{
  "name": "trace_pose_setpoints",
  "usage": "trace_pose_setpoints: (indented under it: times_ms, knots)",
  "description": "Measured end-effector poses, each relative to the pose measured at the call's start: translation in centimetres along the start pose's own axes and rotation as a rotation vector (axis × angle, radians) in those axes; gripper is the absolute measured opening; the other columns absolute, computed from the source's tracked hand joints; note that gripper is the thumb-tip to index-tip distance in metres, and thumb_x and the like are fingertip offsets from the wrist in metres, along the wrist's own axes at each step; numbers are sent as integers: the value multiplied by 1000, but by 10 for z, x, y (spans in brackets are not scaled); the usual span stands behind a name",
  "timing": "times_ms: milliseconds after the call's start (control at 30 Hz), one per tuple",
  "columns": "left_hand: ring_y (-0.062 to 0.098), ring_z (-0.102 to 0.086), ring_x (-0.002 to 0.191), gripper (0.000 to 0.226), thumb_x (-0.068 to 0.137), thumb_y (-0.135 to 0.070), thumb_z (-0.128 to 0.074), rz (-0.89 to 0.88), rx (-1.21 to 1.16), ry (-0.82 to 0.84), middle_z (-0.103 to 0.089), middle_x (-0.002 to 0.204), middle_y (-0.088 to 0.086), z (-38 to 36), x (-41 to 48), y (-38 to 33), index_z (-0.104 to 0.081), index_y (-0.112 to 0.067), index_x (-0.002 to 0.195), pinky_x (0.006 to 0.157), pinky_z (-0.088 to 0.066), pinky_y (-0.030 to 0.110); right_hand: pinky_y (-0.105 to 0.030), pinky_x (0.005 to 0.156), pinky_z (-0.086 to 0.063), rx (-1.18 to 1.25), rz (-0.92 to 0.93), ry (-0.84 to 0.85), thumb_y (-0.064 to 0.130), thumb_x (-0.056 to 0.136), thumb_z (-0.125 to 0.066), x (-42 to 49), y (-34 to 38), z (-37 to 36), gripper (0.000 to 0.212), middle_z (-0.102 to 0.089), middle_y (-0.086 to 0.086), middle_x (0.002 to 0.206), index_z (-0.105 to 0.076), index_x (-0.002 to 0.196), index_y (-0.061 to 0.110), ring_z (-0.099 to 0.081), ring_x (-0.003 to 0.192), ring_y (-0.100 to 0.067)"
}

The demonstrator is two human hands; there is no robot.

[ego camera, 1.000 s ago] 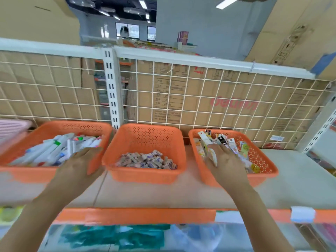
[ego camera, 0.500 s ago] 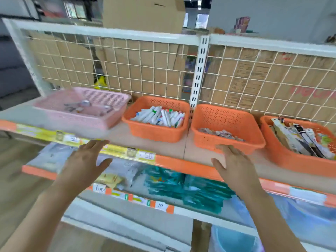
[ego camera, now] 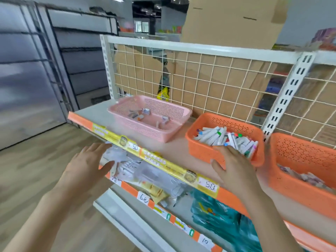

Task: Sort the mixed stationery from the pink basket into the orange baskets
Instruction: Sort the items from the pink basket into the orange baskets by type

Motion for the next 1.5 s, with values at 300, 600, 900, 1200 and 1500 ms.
trace_pose_setpoints:
  times_ms: [300,600,900,1200,1500]
  knots:
    - [31,-57,108,48,81,-21,-70,28,23,-14,-57,126,2,-14,98,42,-57,-18,127,81,-45,42,-33,81,-39,110,43,-27,28,88,-60,119,33,-35,36,-60,-4,117,-56,122,17,-57,108,-27]
    - [26,-54,109,50,87,-28,-63,-11,-32,58,-53,128,-1,-46,170,58,-48,-19,134,89,-43,39,-38,65,-53,134,127,51,22,76,-59,180,59,-82,36,-65,-10,101,-63,110,10,-66,85,-32]
    - [33,-64,93,46,76,-21,-74,-278,-82,109,-65,109,7,-94,251,66,-61,-11,119,73,-52,42,-32,84,-41,-14,-32,155,32,91,-52,222,72,-117,40,-55,-1,126,-47,130,23,-54,112,-25]
    - [22,-51,115,51,90,-37,-54,-402,-99,411,-51,131,-2,-154,337,71,-41,-24,138,96,-42,33,-30,98,-40,-22,-389,313,36,95,-48,250,68,-170,46,-47,-1,139,-37,139,27,-48,124,-20]
    - [21,-57,109,42,91,-29,-52,-338,45,662,-58,123,5,-228,389,73,-46,-15,130,88,-46,30,-22,71,-41,-73,-719,668,29,91,-57,245,60,-222,25,-57,-1,95,-57,109,11,-57,90,-16]
Point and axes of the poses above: each hand's wrist, its own x-axis towards the middle knuckle, its own z-axis out of the back of the hand, y = z × x, the point moved 9 cm from there along x, towards the middle knuckle
